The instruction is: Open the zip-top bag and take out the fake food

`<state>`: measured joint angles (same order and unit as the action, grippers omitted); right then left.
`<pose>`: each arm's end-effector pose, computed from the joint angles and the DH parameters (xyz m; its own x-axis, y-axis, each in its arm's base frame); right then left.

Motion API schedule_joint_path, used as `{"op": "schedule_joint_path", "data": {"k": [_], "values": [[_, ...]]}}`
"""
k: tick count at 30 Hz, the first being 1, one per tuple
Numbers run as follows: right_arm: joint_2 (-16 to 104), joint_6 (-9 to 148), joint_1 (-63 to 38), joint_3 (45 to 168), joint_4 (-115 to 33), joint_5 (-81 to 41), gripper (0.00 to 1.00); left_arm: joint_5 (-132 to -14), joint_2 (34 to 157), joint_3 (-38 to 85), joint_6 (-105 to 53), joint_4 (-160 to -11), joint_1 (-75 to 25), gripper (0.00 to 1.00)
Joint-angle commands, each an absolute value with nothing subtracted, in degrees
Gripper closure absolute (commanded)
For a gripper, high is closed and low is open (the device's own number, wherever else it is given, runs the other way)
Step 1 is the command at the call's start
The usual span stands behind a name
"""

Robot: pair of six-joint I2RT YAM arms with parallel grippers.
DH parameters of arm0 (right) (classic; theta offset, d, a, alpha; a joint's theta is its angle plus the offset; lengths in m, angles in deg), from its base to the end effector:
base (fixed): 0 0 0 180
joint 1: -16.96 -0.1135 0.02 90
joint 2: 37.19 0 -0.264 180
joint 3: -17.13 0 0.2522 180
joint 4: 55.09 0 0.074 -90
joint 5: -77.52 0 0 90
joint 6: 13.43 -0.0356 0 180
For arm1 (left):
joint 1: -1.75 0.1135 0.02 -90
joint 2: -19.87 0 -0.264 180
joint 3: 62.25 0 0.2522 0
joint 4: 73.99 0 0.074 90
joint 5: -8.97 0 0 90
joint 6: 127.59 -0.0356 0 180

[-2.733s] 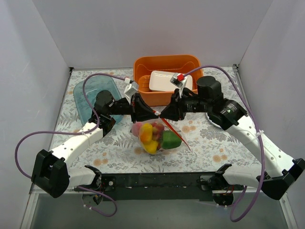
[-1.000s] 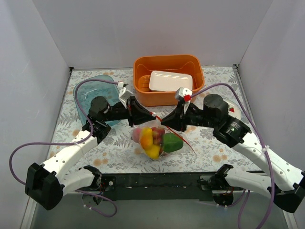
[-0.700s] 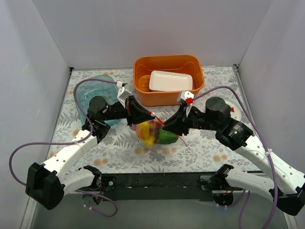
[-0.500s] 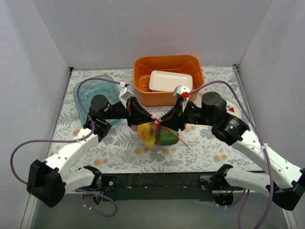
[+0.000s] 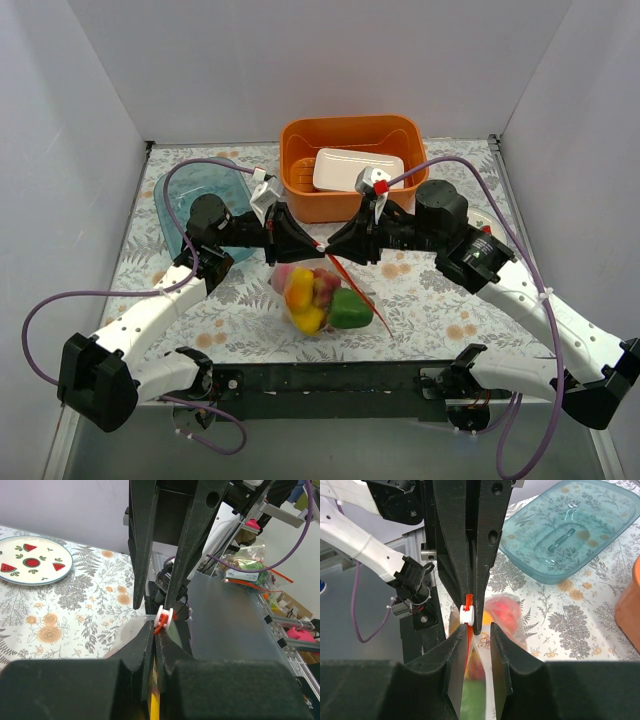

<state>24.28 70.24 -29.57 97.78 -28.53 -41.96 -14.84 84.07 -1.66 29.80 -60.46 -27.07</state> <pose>0.1498 0.1835 0.4148 -0.1945 -0.0657 -0.9787 -0.9519 0.2535 0.1722 0.1979 -0.1461 0.3505 -0.8505 0.0426 -0.5242 0.5177 -0.1077 -0.8487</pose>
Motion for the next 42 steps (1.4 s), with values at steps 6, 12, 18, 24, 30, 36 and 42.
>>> {"op": "schedule_joint_path", "data": {"k": [6, 12, 18, 24, 30, 36, 42], "values": [[25.1, 69.9, -29.8, 102.1, -30.8, -44.7, 0.65, -14.9, 83.7, 1.3, 29.9, -58.8, -27.2, 1.0], [26.4, 70.2, -30.2, 102.9, -30.7, -44.4, 0.68, -14.9, 84.0, 2.1, 29.2, -59.6, -27.2, 1.0], [27.8, 70.5, -30.4, 103.8, -30.3, -44.0, 0.73, -14.9, 84.6, 2.0, 29.2, -59.5, -27.2, 1.0], [28.0, 70.2, -30.4, 103.2, -30.4, -44.3, 0.83, -15.6, 84.4, 1.3, 29.3, -59.2, -27.2, 1.0], [25.7, 69.7, -30.5, 100.8, -30.4, -43.2, 0.99, -17.7, 83.5, 0.6, 28.8, -59.6, -27.2, 1.0], [23.3, 71.0, -30.5, 98.4, -27.9, -41.5, 0.99, -18.2, 83.7, 1.5, 28.9, -59.9, -27.1, 1.0], [17.7, 71.3, -30.4, 93.2, -23.9, -37.5, 0.99, -19.9, 83.7, 2.6, 29.3, -60.3, -25.7, 1.0]]}}
